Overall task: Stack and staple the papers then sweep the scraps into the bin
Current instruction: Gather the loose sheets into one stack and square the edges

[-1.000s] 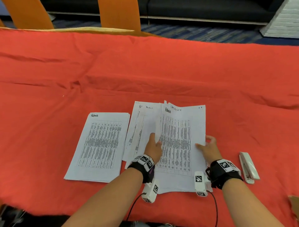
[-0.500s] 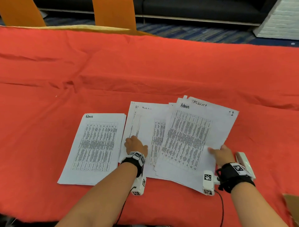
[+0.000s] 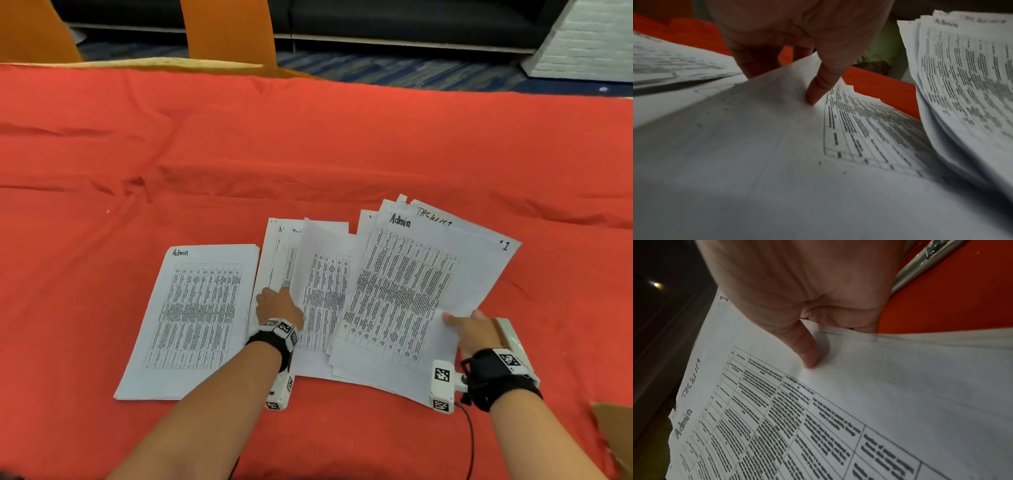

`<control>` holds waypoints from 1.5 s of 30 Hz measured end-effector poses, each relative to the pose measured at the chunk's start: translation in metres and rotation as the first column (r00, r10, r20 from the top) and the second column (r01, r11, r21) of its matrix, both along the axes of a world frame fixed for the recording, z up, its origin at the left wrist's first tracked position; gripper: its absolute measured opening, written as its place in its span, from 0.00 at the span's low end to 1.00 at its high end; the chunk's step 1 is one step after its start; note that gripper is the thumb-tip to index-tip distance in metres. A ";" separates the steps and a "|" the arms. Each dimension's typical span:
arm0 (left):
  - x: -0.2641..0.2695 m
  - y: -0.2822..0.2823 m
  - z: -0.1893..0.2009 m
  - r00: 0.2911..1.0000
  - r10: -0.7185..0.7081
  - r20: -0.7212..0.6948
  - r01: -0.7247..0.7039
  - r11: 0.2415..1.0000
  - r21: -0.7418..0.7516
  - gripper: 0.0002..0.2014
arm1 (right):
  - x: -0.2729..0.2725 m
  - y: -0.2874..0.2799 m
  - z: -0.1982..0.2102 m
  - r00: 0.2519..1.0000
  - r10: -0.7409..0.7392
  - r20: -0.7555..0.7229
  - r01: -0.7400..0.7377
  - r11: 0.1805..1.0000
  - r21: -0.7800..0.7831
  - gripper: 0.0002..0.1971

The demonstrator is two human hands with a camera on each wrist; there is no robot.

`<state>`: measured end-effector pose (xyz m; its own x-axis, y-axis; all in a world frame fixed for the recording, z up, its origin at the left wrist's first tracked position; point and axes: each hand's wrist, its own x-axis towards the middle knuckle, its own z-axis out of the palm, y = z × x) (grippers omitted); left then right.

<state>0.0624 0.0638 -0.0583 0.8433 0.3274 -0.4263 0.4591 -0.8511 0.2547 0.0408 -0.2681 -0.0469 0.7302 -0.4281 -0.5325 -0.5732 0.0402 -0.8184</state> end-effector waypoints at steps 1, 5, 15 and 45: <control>-0.002 0.002 -0.001 0.999 -0.002 0.033 0.001 1.000 0.016 0.25 | 0.000 0.002 0.000 1.000 0.002 0.005 -0.002 1.000 0.003 0.10; -0.003 0.009 -0.006 0.999 0.042 0.007 -0.042 0.999 -0.030 0.28 | 0.001 0.010 0.000 1.000 -0.005 0.022 0.004 0.999 0.033 0.09; 0.002 0.014 0.006 0.993 -0.018 0.117 0.032 0.992 -0.123 0.22 | 0.006 0.031 0.014 0.998 0.055 0.014 -0.055 0.998 0.030 0.15; -0.035 -0.015 0.034 0.957 0.276 0.086 -0.084 0.550 -0.831 0.18 | 0.021 0.066 0.017 0.973 0.229 0.015 -0.229 0.970 0.077 0.32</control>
<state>0.0274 0.0492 -0.0238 0.8977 0.0766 -0.4340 0.4406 -0.1408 0.8866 0.0614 -0.2017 -0.0297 0.8074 -0.2062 -0.5528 -0.5695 -0.0276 -0.8215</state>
